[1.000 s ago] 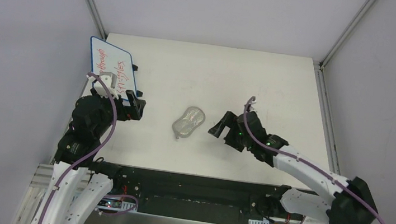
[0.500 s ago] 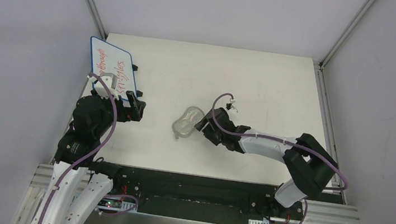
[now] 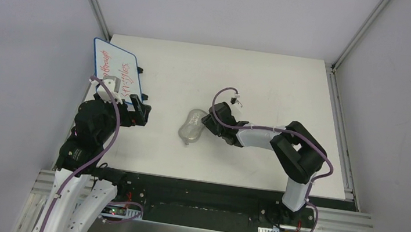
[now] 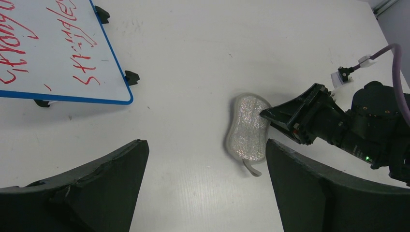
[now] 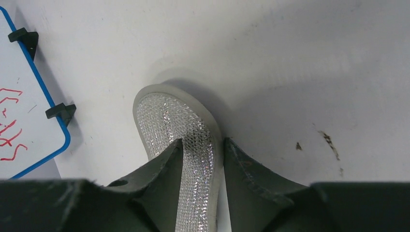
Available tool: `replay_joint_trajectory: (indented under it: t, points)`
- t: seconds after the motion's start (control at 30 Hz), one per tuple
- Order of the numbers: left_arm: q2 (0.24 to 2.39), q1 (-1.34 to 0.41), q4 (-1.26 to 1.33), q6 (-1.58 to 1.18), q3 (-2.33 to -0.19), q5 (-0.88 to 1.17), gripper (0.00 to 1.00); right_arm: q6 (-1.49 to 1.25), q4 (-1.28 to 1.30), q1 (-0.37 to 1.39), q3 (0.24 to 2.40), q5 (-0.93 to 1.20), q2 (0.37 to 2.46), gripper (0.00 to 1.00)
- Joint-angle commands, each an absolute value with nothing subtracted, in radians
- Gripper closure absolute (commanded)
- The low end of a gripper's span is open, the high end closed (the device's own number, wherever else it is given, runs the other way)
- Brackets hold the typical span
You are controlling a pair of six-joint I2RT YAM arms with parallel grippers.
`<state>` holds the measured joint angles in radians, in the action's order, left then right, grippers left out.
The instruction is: Erase the whiteboard
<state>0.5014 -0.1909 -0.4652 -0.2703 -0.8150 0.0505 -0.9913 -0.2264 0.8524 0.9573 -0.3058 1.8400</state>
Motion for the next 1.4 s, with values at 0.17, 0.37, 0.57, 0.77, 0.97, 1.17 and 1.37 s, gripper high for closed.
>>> replay_joint_trajectory:
  t: [0.17,0.37,0.57,0.77,0.97,1.17,1.37]
  points:
    - [0.511,-0.203,-0.462,-0.276,-0.835,0.063,0.06,-0.865,-0.310,0.866,0.942,-0.414,1.895,0.82]
    - [0.555,-0.202,-0.484,-0.272,-0.850,0.067,0.09,-0.787,-0.371,0.785,1.021,-0.431,1.914,1.00]
    - [0.596,-0.204,-0.491,-0.267,-0.852,0.055,0.11,-0.686,-0.689,0.687,1.050,-0.313,1.944,1.00]
    - [0.733,-0.205,-0.485,-0.288,-0.856,0.058,0.18,-0.567,-0.708,0.614,1.128,-0.143,1.983,1.00]
    - [0.874,-0.221,-0.527,-0.298,-0.893,-0.009,0.22,-0.608,-0.722,0.553,1.075,-0.021,1.939,1.00]
    - [0.965,-0.294,-0.672,-0.457,-0.951,-0.451,0.25,-0.574,-0.792,0.530,0.955,0.056,1.869,1.00]
    - [1.166,-0.393,-0.768,-0.750,-1.070,-0.668,0.29,-0.500,-0.863,0.510,0.832,0.006,1.782,1.00]
